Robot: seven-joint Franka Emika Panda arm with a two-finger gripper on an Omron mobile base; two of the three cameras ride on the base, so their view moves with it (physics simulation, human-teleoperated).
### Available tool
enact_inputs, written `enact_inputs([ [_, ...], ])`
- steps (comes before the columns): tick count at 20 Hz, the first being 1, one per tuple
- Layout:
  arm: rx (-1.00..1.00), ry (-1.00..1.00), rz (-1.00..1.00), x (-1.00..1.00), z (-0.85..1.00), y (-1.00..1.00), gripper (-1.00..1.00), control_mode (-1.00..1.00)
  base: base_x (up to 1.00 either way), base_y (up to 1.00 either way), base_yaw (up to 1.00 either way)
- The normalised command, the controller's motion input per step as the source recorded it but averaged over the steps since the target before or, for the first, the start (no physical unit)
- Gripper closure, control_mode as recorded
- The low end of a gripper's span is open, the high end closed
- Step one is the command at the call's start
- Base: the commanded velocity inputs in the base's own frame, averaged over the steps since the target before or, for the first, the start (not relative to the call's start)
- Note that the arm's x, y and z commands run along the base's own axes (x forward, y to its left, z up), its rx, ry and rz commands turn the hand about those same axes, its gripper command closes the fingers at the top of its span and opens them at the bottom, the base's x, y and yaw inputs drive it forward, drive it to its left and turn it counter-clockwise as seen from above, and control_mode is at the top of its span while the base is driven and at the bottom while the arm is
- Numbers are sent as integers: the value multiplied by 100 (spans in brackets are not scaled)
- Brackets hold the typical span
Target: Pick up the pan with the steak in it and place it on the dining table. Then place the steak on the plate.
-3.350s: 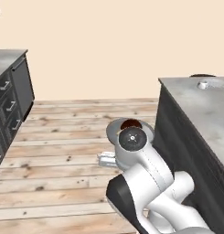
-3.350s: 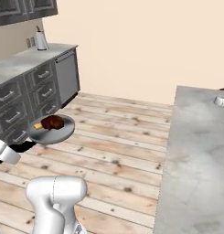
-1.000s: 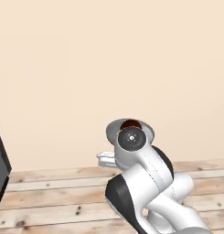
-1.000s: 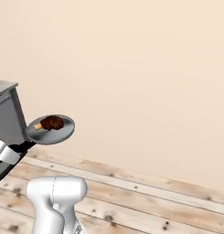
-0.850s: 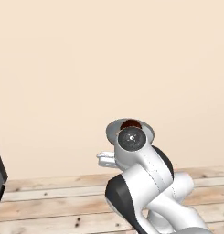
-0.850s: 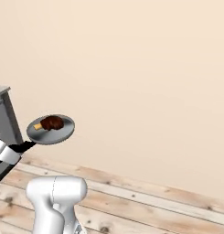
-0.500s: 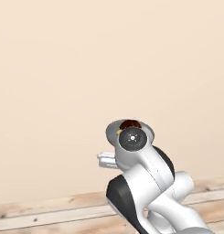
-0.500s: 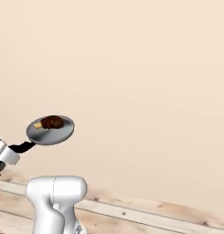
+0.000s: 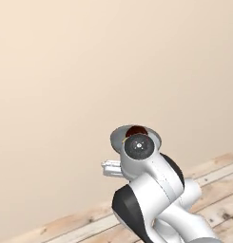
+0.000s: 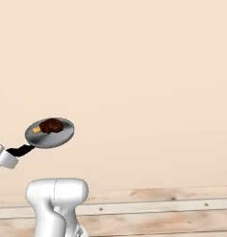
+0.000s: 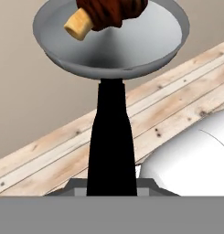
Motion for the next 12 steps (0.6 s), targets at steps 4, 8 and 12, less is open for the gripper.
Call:
enact_inputs([
  [4,0,0,0,0,0,0,100,100,3,4,-50],
  [8,0,0,0,0,0,0,100,100,2,5,-50],
  [12,0,0,0,0,0,0,100,100,2,5,-49],
])
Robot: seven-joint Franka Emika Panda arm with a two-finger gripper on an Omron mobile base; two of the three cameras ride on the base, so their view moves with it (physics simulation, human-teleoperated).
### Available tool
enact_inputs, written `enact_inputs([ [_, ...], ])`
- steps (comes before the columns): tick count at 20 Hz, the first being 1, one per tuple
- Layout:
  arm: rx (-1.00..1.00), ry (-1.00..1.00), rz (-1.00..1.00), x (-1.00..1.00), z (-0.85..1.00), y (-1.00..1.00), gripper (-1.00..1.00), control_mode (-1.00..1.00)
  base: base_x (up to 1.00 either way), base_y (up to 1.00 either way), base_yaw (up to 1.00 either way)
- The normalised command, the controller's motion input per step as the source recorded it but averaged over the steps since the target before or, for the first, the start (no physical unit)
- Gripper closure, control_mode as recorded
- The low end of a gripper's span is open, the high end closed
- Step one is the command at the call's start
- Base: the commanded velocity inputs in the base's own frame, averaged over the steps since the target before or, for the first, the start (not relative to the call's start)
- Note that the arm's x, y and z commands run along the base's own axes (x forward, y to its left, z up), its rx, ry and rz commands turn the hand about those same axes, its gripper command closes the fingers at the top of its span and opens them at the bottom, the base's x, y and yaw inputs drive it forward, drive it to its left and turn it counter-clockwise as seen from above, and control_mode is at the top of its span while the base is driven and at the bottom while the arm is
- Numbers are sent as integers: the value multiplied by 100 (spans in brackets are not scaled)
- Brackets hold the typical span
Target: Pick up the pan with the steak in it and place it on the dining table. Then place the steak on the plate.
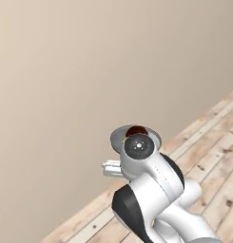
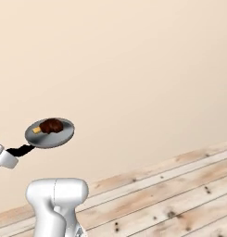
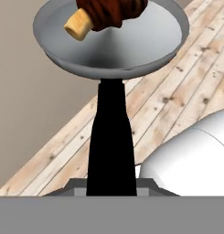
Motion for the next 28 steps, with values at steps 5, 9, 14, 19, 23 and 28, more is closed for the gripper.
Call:
enact_inputs([
  [5,0,0,0,0,0,0,100,100,2,5,-49],
  [9,0,0,0,0,0,0,100,100,5,0,-47],
  [14,0,0,0,0,0,0,100,100,9,0,-46],
  [19,0,0,0,0,0,0,100,100,8,0,-46],
  [23,0,0,0,0,0,0,100,100,4,0,-46],
  [28,0,0,0,0,0,0,100,100,-6,1,-41],
])
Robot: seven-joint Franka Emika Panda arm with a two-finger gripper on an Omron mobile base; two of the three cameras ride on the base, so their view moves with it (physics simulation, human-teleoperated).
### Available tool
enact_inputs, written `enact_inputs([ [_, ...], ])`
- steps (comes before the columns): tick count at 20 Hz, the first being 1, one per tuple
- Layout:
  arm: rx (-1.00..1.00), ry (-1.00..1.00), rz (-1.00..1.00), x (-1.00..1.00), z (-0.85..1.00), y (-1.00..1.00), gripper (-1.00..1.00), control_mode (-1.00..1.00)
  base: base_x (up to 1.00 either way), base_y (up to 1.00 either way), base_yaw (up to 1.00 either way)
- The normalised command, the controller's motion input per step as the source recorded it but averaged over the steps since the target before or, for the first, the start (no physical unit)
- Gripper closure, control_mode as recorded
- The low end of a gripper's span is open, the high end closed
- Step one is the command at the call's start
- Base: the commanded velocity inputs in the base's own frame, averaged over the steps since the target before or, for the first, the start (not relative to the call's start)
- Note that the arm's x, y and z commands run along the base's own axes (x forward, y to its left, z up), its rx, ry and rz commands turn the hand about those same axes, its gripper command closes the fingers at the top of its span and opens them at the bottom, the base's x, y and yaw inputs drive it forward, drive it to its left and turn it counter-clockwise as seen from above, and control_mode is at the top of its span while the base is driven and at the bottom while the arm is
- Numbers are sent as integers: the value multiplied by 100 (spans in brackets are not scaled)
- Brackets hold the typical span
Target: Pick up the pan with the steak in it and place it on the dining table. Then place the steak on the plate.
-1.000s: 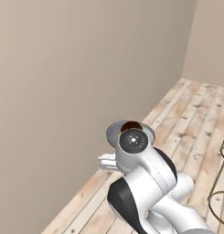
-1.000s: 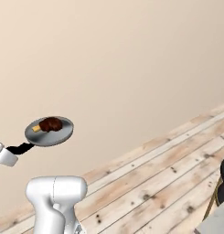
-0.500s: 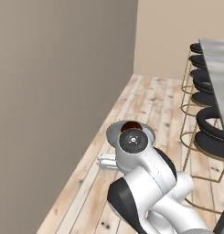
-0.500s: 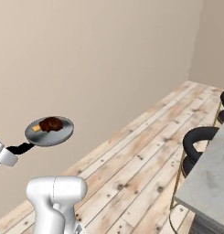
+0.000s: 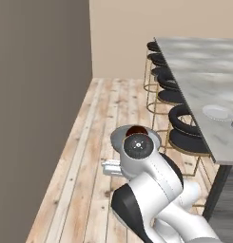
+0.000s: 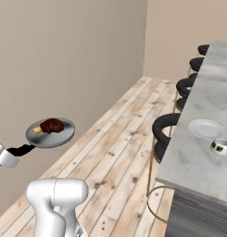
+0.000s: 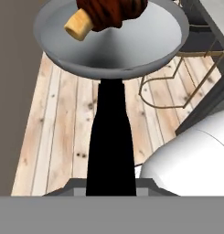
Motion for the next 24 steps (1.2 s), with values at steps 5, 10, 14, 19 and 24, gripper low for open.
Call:
enact_inputs([
  [5,0,0,0,0,0,0,100,100,-13,56,-26],
  [10,0,0,0,0,0,0,100,100,-13,83,-16],
  [14,0,0,0,0,0,0,100,100,-6,92,-13],
  [19,0,0,0,0,0,0,100,100,-4,56,-7],
  [24,0,0,0,0,0,0,100,100,86,16,-3],
])
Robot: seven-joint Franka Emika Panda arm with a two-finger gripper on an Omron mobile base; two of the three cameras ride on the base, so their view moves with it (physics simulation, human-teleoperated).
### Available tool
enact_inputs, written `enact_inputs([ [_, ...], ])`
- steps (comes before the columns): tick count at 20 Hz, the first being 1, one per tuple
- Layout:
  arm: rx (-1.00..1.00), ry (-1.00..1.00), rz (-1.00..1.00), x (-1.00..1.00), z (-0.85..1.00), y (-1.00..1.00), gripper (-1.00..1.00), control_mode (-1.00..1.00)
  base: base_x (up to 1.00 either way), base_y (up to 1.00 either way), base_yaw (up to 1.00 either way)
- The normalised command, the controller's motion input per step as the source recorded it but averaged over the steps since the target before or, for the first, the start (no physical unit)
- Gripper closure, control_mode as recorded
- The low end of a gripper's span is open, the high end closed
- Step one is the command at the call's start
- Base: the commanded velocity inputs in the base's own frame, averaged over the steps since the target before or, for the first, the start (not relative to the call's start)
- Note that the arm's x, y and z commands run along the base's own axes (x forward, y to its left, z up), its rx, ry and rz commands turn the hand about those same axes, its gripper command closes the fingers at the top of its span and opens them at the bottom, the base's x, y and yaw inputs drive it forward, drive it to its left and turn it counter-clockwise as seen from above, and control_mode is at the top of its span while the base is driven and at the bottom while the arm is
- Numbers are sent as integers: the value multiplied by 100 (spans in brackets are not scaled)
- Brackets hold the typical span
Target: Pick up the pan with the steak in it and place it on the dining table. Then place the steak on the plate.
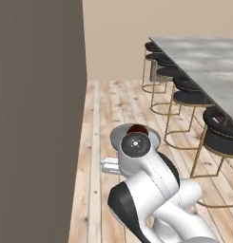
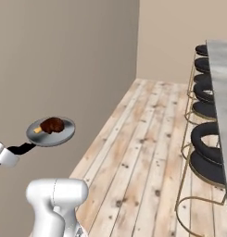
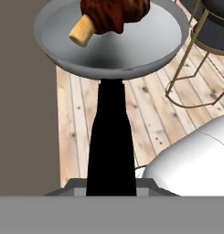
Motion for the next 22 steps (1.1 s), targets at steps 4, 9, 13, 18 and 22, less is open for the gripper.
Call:
enact_inputs([
  [4,0,0,0,0,0,0,100,100,100,21,-4],
  [9,0,0,0,0,0,0,100,100,100,18,-3],
  [13,0,0,0,0,0,0,100,100,100,7,-6],
  [18,0,0,0,0,0,0,100,100,83,1,-23],
  [22,0,0,0,0,0,0,100,100,13,1,-48],
])
